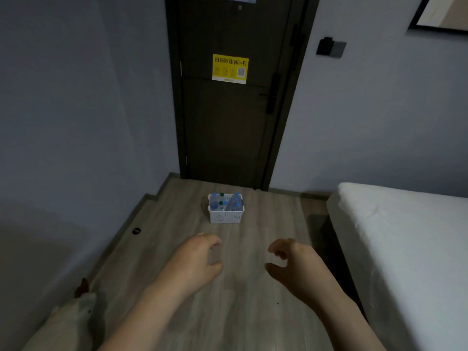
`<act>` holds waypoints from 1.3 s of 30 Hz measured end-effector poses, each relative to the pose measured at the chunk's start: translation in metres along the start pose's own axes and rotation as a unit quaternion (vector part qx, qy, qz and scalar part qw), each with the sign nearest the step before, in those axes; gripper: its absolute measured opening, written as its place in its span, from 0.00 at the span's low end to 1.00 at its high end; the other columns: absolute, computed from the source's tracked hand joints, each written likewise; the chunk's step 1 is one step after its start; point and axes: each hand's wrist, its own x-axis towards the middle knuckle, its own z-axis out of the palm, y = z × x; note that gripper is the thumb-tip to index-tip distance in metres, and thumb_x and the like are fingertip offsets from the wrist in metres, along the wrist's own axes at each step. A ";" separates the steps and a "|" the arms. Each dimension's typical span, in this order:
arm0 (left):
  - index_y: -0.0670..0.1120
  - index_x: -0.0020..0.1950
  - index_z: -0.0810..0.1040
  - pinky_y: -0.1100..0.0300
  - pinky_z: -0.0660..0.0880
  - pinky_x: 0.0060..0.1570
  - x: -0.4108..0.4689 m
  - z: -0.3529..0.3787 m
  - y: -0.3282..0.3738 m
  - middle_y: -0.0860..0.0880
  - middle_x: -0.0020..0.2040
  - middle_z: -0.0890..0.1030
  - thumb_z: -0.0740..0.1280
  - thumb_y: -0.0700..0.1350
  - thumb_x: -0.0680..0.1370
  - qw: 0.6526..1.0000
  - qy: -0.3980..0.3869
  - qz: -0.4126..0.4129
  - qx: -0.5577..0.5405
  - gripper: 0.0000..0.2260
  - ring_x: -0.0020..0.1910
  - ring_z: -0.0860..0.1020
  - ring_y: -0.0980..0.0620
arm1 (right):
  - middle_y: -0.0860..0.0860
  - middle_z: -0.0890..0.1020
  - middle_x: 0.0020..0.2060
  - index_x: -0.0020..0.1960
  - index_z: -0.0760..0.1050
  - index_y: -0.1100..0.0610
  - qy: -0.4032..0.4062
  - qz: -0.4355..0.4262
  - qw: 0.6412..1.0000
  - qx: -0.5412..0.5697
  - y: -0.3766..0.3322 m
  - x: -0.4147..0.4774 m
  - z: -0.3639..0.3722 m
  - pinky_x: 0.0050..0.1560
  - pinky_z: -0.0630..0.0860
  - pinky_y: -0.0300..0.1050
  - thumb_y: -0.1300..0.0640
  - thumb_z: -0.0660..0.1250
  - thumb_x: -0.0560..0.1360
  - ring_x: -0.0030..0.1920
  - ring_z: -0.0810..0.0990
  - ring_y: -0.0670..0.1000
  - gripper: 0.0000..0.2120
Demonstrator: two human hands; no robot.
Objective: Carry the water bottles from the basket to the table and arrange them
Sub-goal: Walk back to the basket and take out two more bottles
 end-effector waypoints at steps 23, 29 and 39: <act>0.50 0.63 0.75 0.68 0.69 0.53 0.352 -0.021 -0.094 0.52 0.59 0.77 0.70 0.48 0.74 0.998 -0.024 -0.063 -0.009 0.17 0.56 0.75 0.56 | 0.44 0.78 0.55 0.62 0.74 0.48 -0.025 0.012 0.999 0.021 0.046 0.372 -0.009 0.51 0.76 0.35 0.49 0.68 0.74 0.50 0.75 0.40 0.17; 0.50 0.61 0.75 0.67 0.69 0.53 0.442 -0.017 -0.098 0.53 0.58 0.77 0.68 0.48 0.74 0.995 -0.027 -0.098 -0.003 0.16 0.55 0.75 0.56 | 0.42 0.77 0.54 0.62 0.73 0.45 -0.045 -0.012 0.998 0.032 0.076 0.476 -0.020 0.39 0.69 0.29 0.48 0.68 0.74 0.47 0.73 0.38 0.17; 0.47 0.60 0.76 0.65 0.72 0.54 0.559 -0.006 -0.141 0.51 0.57 0.77 0.70 0.47 0.73 0.987 -0.063 -0.141 -0.045 0.15 0.54 0.76 0.55 | 0.42 0.77 0.55 0.62 0.72 0.46 -0.083 -0.012 0.996 0.023 0.098 0.608 -0.008 0.45 0.72 0.31 0.49 0.67 0.74 0.48 0.72 0.39 0.17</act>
